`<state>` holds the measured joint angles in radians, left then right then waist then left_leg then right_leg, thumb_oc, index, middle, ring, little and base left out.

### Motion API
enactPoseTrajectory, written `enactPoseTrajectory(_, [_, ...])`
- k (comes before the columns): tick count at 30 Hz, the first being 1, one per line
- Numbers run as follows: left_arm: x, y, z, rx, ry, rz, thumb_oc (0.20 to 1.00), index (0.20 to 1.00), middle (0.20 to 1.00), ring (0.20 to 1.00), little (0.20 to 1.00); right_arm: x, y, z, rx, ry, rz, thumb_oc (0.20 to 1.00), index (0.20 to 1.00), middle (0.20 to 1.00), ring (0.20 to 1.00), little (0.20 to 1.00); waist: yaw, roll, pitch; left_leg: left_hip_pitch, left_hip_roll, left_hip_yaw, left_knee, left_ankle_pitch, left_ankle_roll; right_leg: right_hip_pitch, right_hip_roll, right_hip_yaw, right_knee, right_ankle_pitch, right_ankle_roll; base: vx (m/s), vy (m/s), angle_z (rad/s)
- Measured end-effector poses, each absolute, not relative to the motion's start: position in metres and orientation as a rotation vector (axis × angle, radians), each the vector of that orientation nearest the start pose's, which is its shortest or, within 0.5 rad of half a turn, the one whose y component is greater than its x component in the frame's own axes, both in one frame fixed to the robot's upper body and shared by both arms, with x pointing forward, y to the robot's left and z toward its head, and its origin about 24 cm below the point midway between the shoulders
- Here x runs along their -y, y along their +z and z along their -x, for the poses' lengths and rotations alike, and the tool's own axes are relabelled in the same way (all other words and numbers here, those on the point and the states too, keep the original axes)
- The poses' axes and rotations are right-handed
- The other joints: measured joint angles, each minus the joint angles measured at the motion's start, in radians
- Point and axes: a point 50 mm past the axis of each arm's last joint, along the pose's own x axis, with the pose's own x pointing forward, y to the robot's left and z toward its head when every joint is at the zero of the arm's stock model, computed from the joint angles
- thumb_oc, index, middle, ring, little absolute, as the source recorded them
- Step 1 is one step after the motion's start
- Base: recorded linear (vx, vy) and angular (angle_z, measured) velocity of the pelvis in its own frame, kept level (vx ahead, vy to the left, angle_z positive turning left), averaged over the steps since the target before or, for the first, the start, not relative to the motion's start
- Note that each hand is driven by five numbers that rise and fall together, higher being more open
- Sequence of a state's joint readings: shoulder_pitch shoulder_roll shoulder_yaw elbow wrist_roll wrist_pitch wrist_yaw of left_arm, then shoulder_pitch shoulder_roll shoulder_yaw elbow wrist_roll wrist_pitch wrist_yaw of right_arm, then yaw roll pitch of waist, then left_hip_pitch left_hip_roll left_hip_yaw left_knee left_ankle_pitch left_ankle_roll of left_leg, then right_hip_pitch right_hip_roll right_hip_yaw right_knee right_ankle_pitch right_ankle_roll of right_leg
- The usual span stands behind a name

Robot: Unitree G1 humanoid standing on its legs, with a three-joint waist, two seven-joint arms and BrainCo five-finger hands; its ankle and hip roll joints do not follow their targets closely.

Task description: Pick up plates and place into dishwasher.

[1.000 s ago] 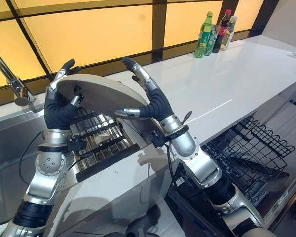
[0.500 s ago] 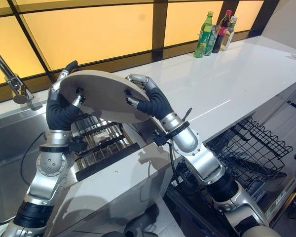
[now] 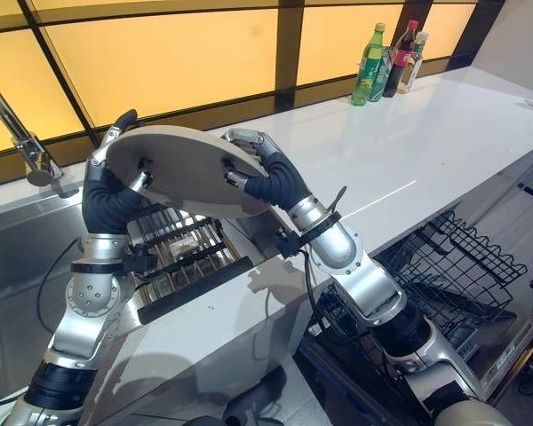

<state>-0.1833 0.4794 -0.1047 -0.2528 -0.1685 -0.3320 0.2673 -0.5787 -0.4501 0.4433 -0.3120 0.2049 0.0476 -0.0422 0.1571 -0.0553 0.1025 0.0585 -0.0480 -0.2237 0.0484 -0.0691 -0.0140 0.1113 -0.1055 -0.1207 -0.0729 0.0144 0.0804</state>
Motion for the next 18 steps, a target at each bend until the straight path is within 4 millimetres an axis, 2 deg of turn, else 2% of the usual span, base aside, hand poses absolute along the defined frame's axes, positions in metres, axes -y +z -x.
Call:
enactPoseTrajectory(3, [-0.188,0.184,-0.254,0.759,0.060,-0.166,1.000,1.000,1.000,1.000,1.000,0.076,0.218,-0.277,0.663,0.541,0.377,0.200,0.200,0.200,0.200,0.200,-0.001,0.000,0.000,0.001,0.000,0.001,-0.001,0.000,0.000,0.000,-0.001,0.001,0.000,0.000,0.000,0.00,0.000,0.00])
enactPoseTrajectory(8, [-0.209,0.194,-0.251,0.799,0.207,-0.162,1.000,1.000,1.000,1.000,1.000,0.100,0.222,-0.284,0.672,0.429,0.469,0.200,0.200,0.200,0.200,0.200,-0.003,-0.001,0.000,0.003,0.001,0.005,-0.003,0.000,0.000,0.000,0.000,0.003,0.000,0.000,0.000,0.00,0.000,0.00])
enactPoseTrajectory(14, [-0.247,0.204,-0.239,0.846,0.449,-0.153,1.000,1.000,1.000,1.000,1.000,0.153,0.215,-0.288,0.610,0.212,0.543,0.200,0.200,0.200,0.200,0.200,-0.006,-0.004,-0.002,0.024,0.006,0.032,-0.020,0.000,0.000,-0.001,0.002,0.030,0.000,0.000,0.000,-0.01,0.020,-0.12])
enactPoseTrajectory(18, [-0.260,0.196,-0.234,0.813,0.512,-0.162,1.000,1.000,1.000,1.000,1.000,0.181,0.211,-0.284,0.584,0.092,0.555,0.200,0.200,0.200,0.200,0.200,-0.032,-0.005,-0.003,0.036,0.010,0.051,-0.031,0.000,0.001,-0.002,0.004,0.048,0.001,0.001,0.000,0.01,0.033,-0.14])
